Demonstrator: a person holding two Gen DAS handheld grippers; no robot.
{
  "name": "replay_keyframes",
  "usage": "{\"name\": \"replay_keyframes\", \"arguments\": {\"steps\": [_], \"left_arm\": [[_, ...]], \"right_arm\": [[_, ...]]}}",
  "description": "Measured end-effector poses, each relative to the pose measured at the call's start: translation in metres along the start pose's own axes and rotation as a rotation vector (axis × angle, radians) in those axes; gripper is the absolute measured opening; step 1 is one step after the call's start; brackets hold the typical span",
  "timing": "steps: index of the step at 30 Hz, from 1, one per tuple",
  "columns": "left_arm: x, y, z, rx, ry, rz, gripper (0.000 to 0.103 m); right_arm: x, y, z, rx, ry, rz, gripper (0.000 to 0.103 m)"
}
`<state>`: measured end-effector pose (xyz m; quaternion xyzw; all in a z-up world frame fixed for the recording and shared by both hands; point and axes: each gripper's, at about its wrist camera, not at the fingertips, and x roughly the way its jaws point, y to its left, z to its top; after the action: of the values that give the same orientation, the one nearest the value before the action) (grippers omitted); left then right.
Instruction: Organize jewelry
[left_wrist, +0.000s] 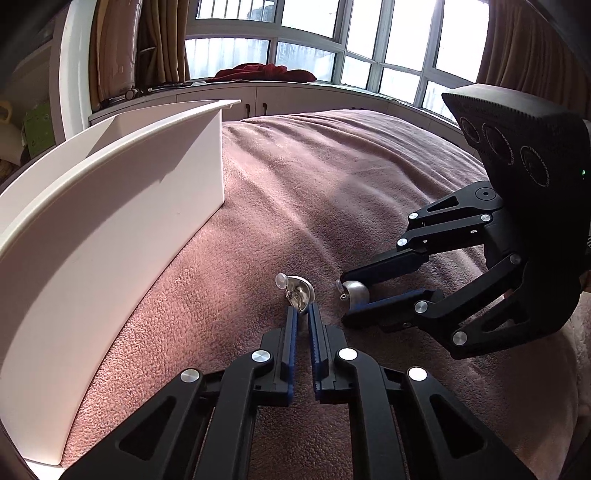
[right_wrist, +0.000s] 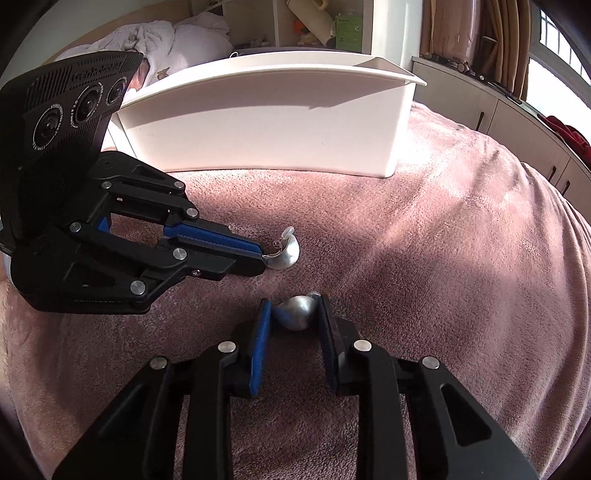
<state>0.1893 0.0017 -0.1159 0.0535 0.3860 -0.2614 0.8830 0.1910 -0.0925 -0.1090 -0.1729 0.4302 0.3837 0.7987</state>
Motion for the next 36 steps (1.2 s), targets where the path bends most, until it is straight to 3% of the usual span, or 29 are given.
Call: {"name": "replay_keyframes", "arguments": {"steps": [8,17,20,22,24,36], "left_arm": [[-0.012,-0.002,0.000,-0.006,-0.025,0.006,0.006],[-0.029,-0.007,0.000,0.009,-0.029,0.026,0.006],[-0.027,-0.011,-0.001,0.019,-0.021,0.040,0.013],[-0.024,-0.012,0.003,0.018,-0.018,0.030,0.030],[-0.020,-0.014,0.005,0.024,-0.013,0.022,0.033],[0.017,-0.011,0.016,0.006,0.069,0.022,0.032]], "right_arm": [[-0.011,-0.001,0.002,0.009,-0.023,-0.022,0.025],[-0.032,0.000,0.008,0.033,-0.067,-0.036,0.025],[-0.033,0.001,0.006,0.026,-0.063,-0.041,0.025],[-0.033,0.002,0.004,0.023,-0.057,-0.044,0.025],[-0.033,0.000,0.003,0.025,-0.051,-0.045,0.025],[-0.029,-0.012,-0.005,0.063,-0.031,-0.047,0.025]]}}
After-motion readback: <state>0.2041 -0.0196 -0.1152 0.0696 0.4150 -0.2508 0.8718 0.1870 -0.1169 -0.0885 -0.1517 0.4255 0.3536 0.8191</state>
